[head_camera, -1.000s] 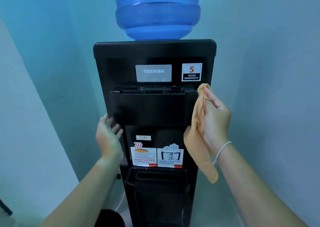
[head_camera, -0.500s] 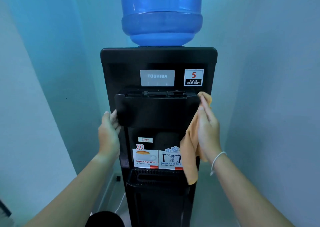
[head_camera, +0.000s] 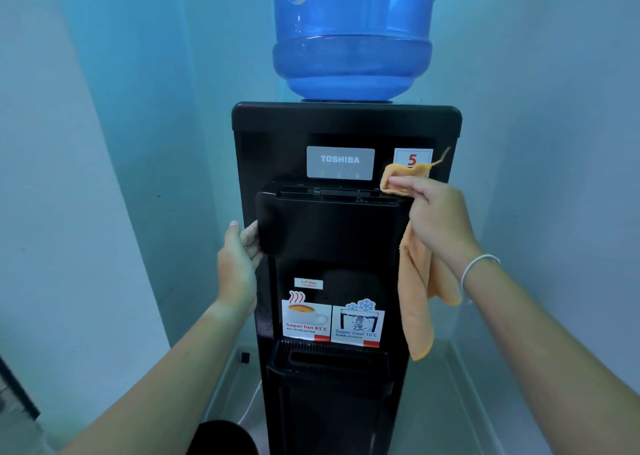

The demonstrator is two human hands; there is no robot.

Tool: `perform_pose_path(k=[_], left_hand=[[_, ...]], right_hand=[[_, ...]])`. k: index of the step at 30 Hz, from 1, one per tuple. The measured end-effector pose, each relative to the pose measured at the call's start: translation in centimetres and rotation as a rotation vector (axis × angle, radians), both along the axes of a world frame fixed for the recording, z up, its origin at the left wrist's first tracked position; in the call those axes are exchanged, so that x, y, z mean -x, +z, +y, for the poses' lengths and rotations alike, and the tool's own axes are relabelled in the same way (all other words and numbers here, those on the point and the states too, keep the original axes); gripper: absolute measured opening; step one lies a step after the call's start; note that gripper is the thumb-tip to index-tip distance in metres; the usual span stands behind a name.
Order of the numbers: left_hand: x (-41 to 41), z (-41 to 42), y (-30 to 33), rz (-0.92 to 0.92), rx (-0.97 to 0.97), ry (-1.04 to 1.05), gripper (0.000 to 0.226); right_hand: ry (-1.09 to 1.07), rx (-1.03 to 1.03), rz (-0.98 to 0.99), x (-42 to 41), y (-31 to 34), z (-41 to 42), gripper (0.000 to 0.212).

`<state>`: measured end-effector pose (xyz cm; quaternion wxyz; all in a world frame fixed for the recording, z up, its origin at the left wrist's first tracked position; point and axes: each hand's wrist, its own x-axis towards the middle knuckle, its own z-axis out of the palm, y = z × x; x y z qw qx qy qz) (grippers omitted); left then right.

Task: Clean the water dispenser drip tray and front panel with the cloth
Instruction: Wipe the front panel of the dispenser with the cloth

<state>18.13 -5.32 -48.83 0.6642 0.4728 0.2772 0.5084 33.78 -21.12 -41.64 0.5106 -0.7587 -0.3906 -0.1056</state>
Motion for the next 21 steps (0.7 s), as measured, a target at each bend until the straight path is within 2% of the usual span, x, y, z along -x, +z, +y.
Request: perform_pose_path(k=[4, 13, 15, 18, 20, 21], left_hand=[[0.5, -0.2, 0.3, 0.017, -0.007, -0.039, 0.051], [2.4, 1.6, -0.1, 0.069, 0.02, -0.176, 0.057], [3.1, 2.2, -0.4, 0.075, 0.043, -0.156, 0.056], [4.3, 2.6, -0.9, 0.099, 0.052, -0.143, 0.053], [5.0, 2.6, -1.1, 0.116, 0.056, -0.139, 0.049], [5.4, 2.6, -1.2, 0.12, 0.05, -0.131, 0.045]], right_hand=[[0.02, 0.195, -0.104, 1.8, 1.7, 2.3, 0.047], [0.112, 0.473, -0.229, 6.8, 3.2, 9.3, 0.042], [0.146, 0.481, -0.263, 7.8, 3.3, 10.3, 0.038], [0.174, 0.504, -0.315, 9.2, 3.4, 11.6, 0.022], [0.215, 0.484, -0.28, 9.8, 3.3, 12.3, 0.023], [0.237, 0.431, -0.217, 9.8, 3.1, 12.6, 0.04]])
